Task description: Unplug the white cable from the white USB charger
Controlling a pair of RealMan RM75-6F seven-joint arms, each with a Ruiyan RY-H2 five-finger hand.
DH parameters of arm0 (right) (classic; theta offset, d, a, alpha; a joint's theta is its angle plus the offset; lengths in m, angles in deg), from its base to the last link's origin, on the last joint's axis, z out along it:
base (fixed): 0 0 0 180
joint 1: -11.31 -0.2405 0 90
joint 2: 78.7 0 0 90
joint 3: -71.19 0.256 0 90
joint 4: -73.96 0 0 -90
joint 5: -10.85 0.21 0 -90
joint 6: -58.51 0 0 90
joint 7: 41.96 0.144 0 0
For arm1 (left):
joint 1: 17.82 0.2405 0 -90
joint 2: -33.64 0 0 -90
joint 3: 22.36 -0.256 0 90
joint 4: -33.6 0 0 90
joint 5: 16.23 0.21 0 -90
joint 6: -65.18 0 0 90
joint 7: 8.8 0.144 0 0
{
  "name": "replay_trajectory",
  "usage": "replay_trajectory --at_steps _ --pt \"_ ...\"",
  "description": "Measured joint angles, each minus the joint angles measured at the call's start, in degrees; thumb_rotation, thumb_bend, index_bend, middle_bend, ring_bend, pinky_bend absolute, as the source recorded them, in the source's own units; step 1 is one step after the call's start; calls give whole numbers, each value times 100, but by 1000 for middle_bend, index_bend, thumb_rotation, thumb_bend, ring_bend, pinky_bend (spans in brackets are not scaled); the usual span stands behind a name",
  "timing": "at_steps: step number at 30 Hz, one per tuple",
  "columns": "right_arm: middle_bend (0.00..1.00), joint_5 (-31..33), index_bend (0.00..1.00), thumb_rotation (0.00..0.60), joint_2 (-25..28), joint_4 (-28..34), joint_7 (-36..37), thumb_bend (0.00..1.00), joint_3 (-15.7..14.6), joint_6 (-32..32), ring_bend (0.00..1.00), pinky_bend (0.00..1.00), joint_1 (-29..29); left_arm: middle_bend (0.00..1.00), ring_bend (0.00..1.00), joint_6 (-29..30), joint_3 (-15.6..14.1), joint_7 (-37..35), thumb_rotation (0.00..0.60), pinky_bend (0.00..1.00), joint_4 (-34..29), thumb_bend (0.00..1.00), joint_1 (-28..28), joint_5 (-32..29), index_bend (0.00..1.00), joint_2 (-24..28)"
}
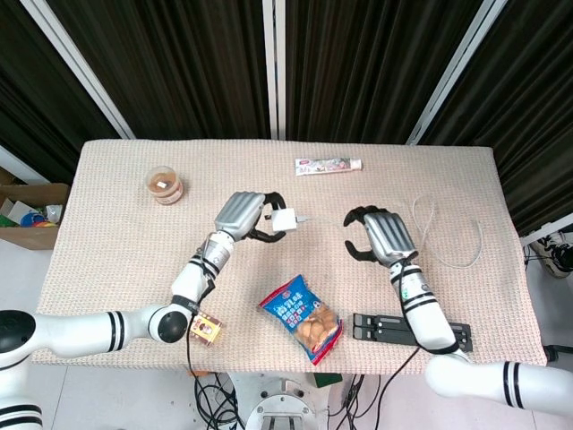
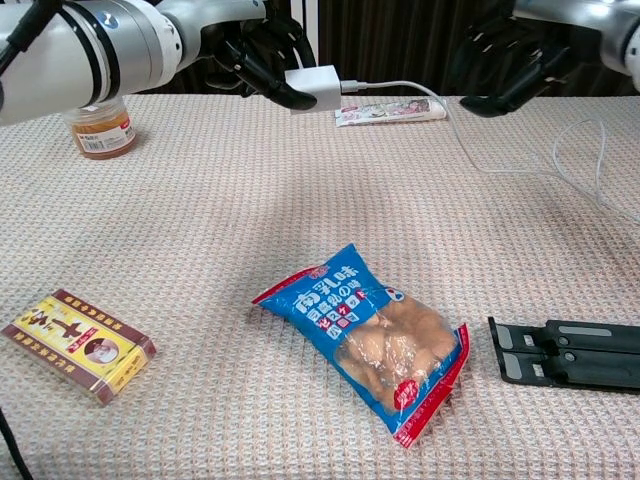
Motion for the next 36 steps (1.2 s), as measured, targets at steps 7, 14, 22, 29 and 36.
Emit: replay_trajectory --at_steps 7,14,22,29,36 --pt "392 1213 493 600 -539 97 -739 329 428 491 272 360 -778 533 729 -56 -89 115 521 926 45 356 -143 83 616 59" --pt "392 1647 480 600 -883 16 -937 312 593 918 272 362 -1092 528 723 -346 -89 -42 521 923 175 360 -288 172 616 109" --pt "396 1876 477 600 -1127 -183 -901 325 602 1116 273 362 -1175 527 715 -653 -77 -464 527 922 462 361 -432 466 616 78" --pt "399 1915 477 600 -1271 -404 -854 333 604 1140 273 363 -1243 527 710 -757 -105 -738 529 917 627 361 -493 696 615 51" --pt "405 1930 477 600 -1293 -492 -741 332 671 1084 278 360 -1262 526 708 -810 -150 -899 527 917 705 362 -524 766 615 59"
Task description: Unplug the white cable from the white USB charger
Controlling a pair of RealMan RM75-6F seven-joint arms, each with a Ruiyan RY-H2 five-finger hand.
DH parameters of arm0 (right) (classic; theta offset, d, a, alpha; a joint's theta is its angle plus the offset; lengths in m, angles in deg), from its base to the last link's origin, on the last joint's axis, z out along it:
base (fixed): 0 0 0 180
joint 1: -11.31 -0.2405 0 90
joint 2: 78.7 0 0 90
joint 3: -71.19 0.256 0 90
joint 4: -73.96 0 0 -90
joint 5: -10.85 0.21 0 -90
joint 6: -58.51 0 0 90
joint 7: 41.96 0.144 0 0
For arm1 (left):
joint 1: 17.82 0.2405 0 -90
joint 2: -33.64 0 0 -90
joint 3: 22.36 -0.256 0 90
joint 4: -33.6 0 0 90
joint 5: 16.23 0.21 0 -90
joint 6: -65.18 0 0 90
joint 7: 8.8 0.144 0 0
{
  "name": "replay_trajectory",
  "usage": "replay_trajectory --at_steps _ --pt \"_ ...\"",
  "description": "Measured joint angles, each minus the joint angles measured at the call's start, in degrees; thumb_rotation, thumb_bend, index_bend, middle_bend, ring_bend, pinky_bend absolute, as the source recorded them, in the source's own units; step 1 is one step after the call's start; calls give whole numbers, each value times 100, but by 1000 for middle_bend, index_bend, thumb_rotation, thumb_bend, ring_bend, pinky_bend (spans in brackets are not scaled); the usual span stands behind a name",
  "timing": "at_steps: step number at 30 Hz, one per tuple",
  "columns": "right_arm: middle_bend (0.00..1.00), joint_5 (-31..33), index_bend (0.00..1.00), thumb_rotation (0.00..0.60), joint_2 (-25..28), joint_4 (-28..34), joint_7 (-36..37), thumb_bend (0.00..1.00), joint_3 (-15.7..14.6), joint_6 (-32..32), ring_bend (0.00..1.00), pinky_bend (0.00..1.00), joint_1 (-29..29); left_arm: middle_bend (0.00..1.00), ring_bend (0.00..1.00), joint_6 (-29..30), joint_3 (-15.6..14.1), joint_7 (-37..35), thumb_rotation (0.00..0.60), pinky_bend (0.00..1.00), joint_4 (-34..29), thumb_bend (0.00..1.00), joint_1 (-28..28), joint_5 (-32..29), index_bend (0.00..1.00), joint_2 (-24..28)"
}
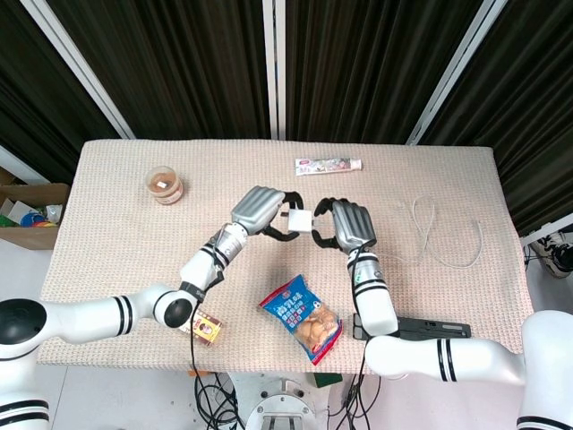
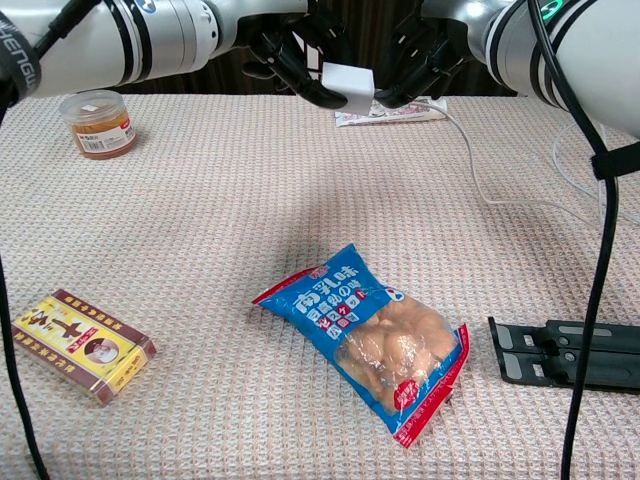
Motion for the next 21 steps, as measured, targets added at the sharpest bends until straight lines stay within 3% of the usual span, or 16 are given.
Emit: replay_trajectory --at_steps 17,21 --pt "428 133 555 600 -128 -220 -99 358 9 -60 298 357 -158 523 708 -100 -12 -193 527 917 -30 362 -123 -107 616 50" --pt "441 144 601 600 -153 -246 -100 410 13 -63 308 357 -176 523 708 -97 -29 -180 530 917 -35 362 -153 -148 615 63"
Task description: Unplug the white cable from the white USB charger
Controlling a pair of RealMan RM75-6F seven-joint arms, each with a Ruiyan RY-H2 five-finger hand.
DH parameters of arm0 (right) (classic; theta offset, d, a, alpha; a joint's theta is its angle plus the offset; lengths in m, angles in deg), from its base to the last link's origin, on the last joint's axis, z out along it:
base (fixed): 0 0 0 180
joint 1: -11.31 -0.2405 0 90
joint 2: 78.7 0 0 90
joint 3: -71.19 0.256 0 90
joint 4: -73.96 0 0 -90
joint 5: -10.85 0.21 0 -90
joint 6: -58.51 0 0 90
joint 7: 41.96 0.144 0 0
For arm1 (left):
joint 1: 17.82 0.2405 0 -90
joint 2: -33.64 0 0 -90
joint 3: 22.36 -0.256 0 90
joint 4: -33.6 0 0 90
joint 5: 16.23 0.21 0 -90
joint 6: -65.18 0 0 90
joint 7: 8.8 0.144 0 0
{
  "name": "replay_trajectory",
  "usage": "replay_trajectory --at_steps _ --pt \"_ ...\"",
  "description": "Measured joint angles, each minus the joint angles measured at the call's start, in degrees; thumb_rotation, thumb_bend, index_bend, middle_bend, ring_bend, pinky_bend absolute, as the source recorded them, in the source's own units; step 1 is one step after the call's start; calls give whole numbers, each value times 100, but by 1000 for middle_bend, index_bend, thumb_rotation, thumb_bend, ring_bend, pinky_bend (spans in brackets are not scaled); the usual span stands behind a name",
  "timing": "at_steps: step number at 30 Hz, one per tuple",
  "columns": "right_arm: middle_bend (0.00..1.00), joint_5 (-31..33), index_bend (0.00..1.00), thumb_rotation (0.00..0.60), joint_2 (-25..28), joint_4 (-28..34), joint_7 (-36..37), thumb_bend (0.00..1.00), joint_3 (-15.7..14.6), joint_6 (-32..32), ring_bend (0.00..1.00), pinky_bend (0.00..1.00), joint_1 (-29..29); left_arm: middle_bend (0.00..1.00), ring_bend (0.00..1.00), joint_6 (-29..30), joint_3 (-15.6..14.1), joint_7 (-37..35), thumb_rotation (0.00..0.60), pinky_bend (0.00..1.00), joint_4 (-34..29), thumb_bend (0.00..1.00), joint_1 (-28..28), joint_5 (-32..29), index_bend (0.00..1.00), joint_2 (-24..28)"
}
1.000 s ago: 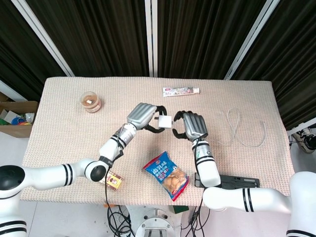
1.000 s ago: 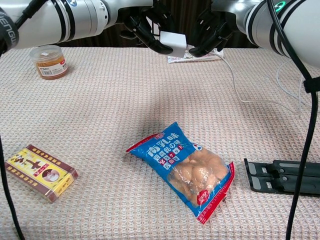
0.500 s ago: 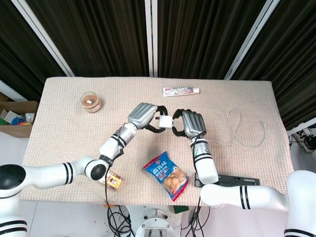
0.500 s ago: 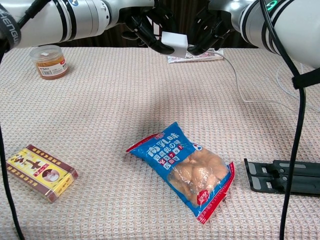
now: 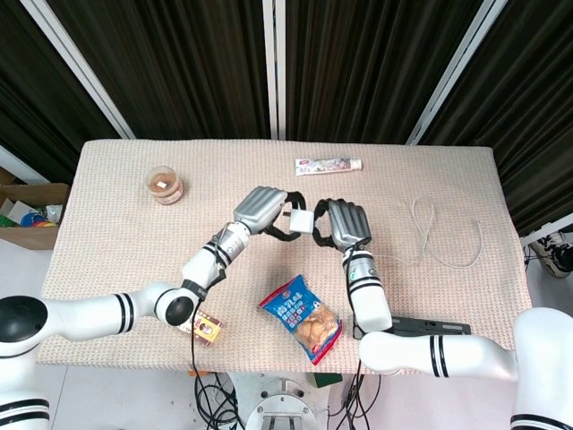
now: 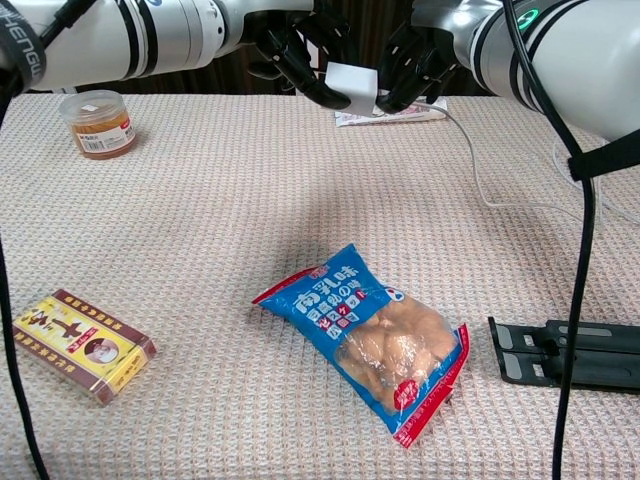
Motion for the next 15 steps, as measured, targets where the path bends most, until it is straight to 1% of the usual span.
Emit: replay_trajectory --at_steps 2,15 --pt "448 -4 620 600 -7 -6 -14 439 -9 23 312 357 -4 523 708 1 -8 0 528 917 0 362 -3 -23 615 11" --pt "454 -16 641 600 163 80 -73 444 -147 78 316 356 125 518 708 -2 -129 -56 527 917 62 362 54 -128 615 109"
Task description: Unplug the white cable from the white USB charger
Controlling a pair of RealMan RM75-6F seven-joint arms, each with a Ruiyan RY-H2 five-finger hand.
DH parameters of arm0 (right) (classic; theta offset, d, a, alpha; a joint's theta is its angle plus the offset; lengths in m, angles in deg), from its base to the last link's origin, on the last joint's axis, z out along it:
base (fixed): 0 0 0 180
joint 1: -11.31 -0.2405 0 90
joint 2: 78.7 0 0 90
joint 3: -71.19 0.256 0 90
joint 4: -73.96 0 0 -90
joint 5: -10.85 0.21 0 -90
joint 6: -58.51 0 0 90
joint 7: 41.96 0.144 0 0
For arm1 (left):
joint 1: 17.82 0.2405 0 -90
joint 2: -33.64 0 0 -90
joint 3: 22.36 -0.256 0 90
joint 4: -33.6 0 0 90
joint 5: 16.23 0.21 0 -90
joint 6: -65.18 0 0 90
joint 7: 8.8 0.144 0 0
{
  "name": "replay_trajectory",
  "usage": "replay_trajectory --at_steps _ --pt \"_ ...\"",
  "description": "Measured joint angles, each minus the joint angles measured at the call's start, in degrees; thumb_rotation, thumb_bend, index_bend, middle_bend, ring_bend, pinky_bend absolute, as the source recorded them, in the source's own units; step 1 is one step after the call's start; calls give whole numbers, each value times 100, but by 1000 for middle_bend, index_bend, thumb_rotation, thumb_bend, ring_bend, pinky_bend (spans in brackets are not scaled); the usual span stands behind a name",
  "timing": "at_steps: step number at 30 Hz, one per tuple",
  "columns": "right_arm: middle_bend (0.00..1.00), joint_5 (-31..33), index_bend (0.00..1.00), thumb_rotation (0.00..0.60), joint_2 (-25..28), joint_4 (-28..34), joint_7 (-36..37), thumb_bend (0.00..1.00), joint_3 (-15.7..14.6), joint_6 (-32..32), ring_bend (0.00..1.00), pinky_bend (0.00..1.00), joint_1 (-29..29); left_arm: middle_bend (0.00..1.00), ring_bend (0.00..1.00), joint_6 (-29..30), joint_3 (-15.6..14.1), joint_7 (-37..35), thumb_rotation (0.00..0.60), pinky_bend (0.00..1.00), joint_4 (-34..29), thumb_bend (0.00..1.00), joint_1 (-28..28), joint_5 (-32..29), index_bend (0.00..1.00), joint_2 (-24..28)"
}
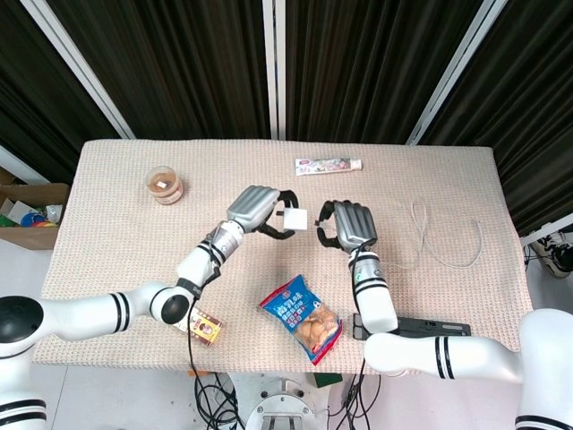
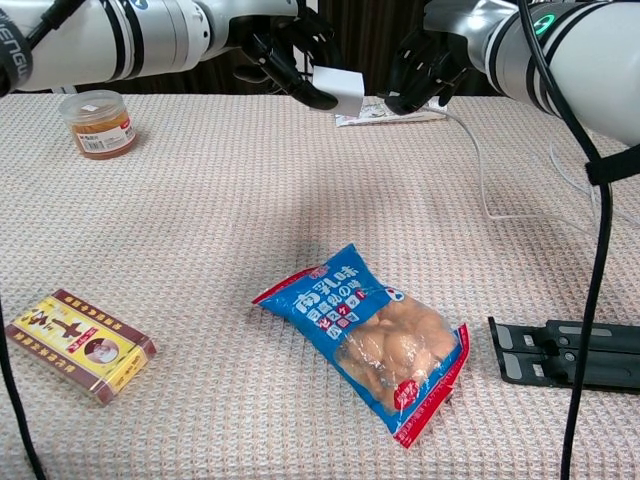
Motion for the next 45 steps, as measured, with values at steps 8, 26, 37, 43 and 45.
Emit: replay_trajectory --at_steps 8,26,37,43,45 --pt "432 113 625 600 11 -224 -66 442 -163 -158 315 322 50 509 700 19 -120 41 529 912 300 361 35 -39 615 -62" --pt "113 -116 0 600 89 -664 250 295 -373 -789 53 145 221 174 142 -61 -634 662 562 286 1903 289 131 -327 208 -857" --pt "134 -1251 0 600 1690 506 1272 301 -675 -327 52 145 1486 141 109 761 -830 720 511 249 926 238 813 140 158 42" --pt "120 -2339 0 600 2707 704 2323 329 -1120 -352 52 146 2317 170 119 2046 -1197 700 600 235 217 237 1760 841 193 973" --pt "115 -2848 0 600 3010 668 2721 335 -1298 -369 51 146 2589 171 119 2519 -1390 735 600 225 14 238 2179 1066 197 1360"
